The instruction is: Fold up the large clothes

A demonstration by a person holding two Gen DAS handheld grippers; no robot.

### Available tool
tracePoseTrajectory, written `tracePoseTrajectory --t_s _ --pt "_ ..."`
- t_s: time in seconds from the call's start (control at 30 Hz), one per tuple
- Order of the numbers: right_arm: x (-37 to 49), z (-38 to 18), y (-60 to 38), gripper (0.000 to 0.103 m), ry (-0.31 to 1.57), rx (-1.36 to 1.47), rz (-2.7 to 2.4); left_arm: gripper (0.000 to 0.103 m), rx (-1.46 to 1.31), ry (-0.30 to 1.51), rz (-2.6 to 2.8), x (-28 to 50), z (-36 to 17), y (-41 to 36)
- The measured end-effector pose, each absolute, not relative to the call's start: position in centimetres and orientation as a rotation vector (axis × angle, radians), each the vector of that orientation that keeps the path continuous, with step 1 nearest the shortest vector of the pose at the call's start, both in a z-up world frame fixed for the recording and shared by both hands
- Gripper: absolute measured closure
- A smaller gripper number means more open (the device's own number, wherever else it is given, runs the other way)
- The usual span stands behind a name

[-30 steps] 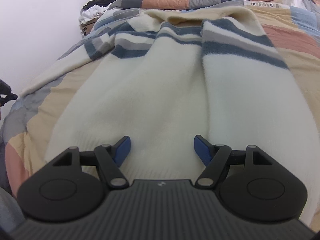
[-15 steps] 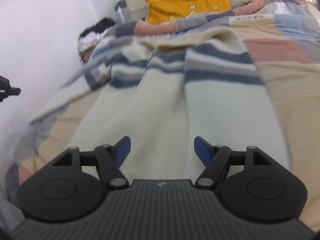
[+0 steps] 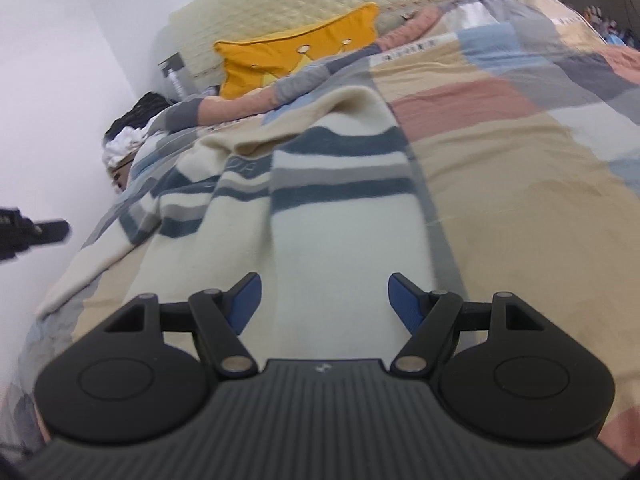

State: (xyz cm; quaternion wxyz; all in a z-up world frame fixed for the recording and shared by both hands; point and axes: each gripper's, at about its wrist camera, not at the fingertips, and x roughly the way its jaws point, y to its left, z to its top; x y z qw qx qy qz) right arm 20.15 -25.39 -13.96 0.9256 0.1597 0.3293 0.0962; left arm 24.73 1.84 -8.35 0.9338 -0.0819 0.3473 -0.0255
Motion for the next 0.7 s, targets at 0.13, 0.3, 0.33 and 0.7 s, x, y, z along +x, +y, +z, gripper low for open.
tracePoseTrajectory --t_s 0.13,0.3,0.33,0.7 --pt "20.2 -14.6 -26.7 0.031 0.700 0.365 0.154 0.102 -0.133 0.738 -0.100 24.4 -11.8 -1.1" --pt "20.8 -16.0 -26.9 0.031 0.749 0.380 0.129 0.102 -0.137 0.764 -0.126 24.0 -15.9 -2.0" --pt "20.9 -16.2 -26.8 0.031 0.750 0.373 0.120 0.102 -0.125 0.768 -0.124 23.9 -16.6 -2.0" --pt "21.3 -16.7 -27.9 0.014 0.711 0.374 -0.057 0.102 -0.065 0.850 -0.134 23.9 -22.5 0.1"
